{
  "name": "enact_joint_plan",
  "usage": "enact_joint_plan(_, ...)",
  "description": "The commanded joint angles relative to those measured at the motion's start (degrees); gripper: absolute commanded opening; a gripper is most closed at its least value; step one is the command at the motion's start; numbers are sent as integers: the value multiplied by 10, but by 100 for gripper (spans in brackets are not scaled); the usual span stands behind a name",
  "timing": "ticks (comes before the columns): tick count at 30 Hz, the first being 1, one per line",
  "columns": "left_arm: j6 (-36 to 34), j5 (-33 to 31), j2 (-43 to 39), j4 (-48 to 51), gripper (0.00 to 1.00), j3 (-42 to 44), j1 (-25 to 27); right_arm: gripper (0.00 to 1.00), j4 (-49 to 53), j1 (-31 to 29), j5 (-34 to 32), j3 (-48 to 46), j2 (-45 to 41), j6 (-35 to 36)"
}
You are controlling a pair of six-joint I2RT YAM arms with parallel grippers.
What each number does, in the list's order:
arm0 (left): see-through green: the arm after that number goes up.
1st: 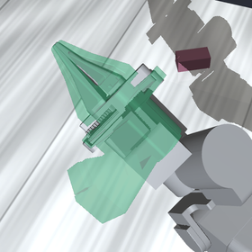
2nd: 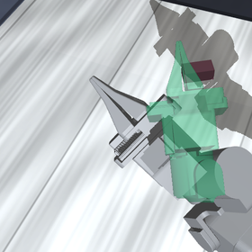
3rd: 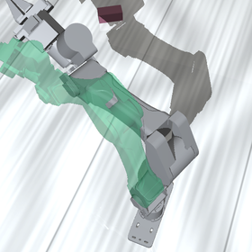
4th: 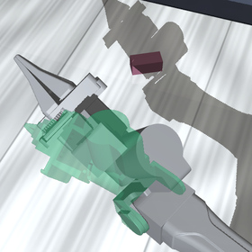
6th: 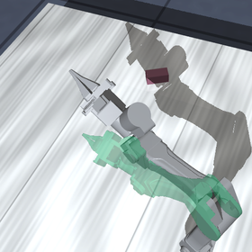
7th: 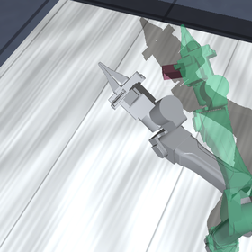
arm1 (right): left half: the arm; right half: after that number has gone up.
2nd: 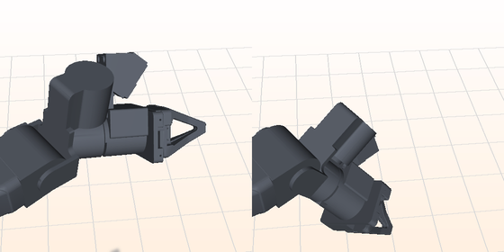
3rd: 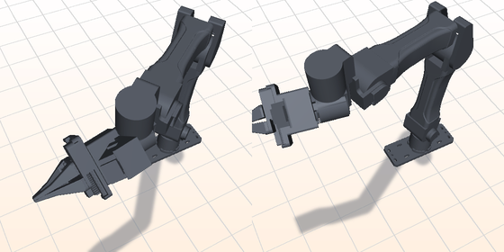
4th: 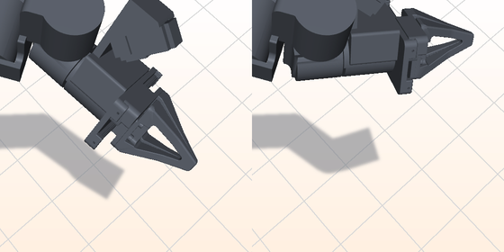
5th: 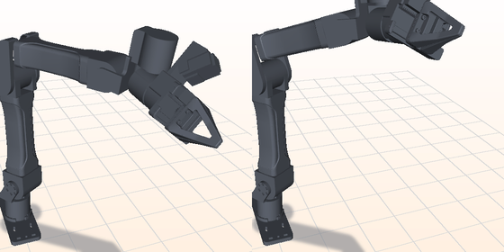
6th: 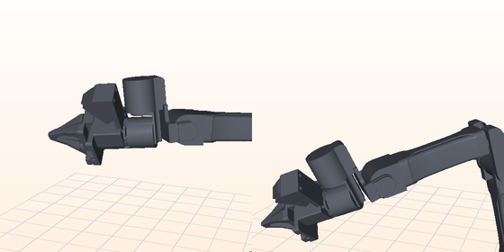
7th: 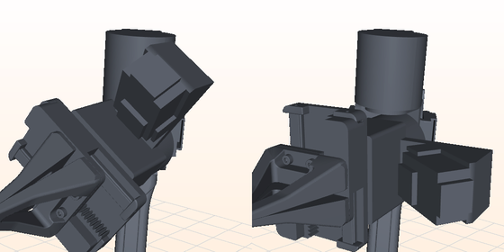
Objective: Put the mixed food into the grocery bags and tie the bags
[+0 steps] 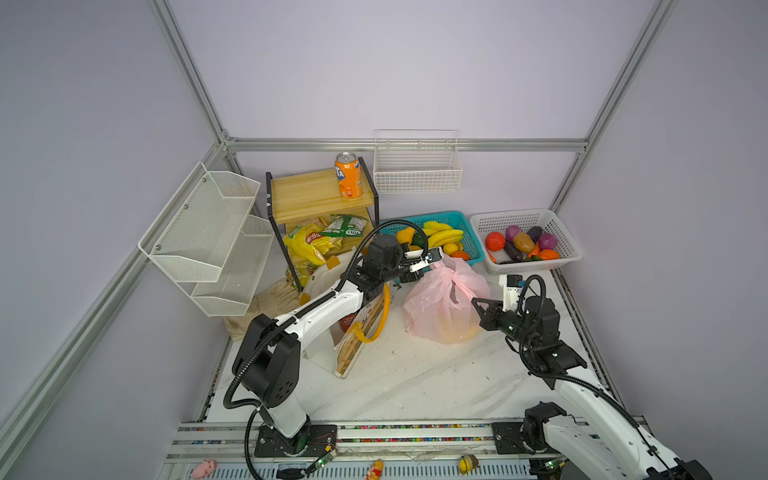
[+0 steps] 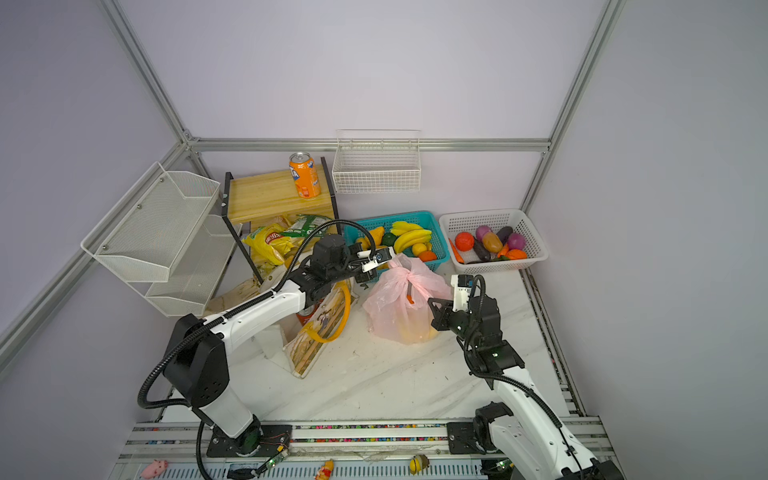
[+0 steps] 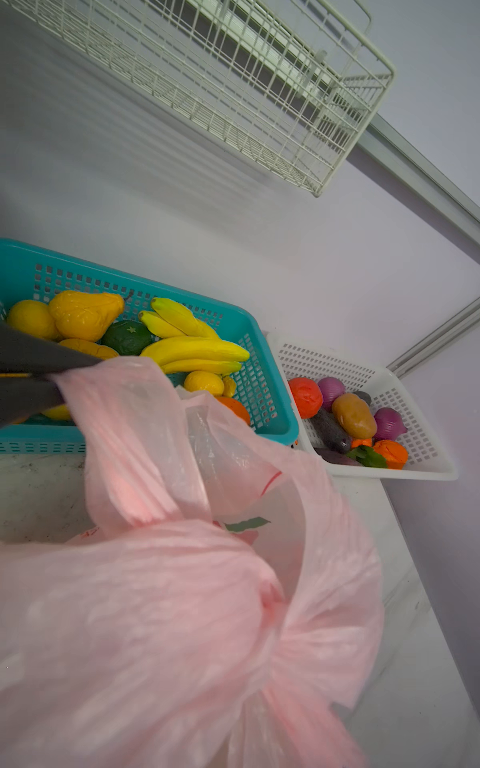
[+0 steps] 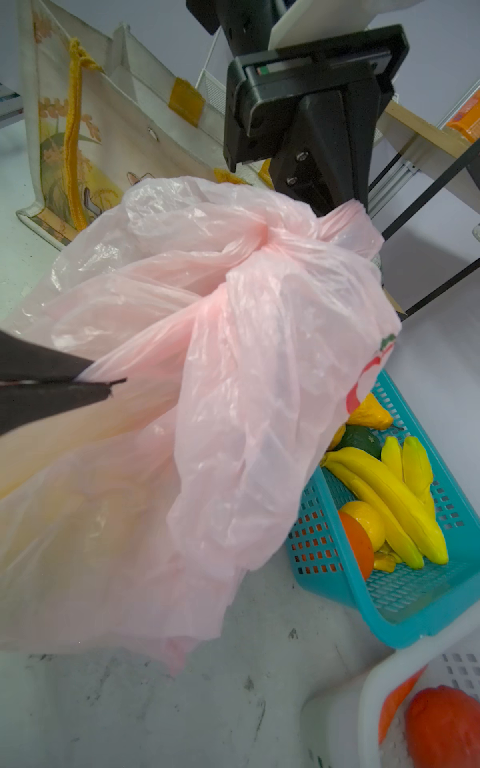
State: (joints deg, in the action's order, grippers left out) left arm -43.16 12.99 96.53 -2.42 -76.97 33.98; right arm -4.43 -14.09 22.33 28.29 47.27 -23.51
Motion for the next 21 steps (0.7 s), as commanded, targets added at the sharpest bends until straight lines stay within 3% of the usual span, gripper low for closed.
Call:
enact_joint_plan(1, -2, -49, -27, -38, 0, 2, -31, 0, 29, 31, 16, -22, -10, -34)
enact_joint_plan(11, -18, -103, 26, -26, 0, -21, -72, 0, 27, 101, 39, -84, -23, -89)
enact_joint_plan(21, -31, -109, 44, -26, 0, -25, -97, 0, 29, 112, -67, -118, -66, -138)
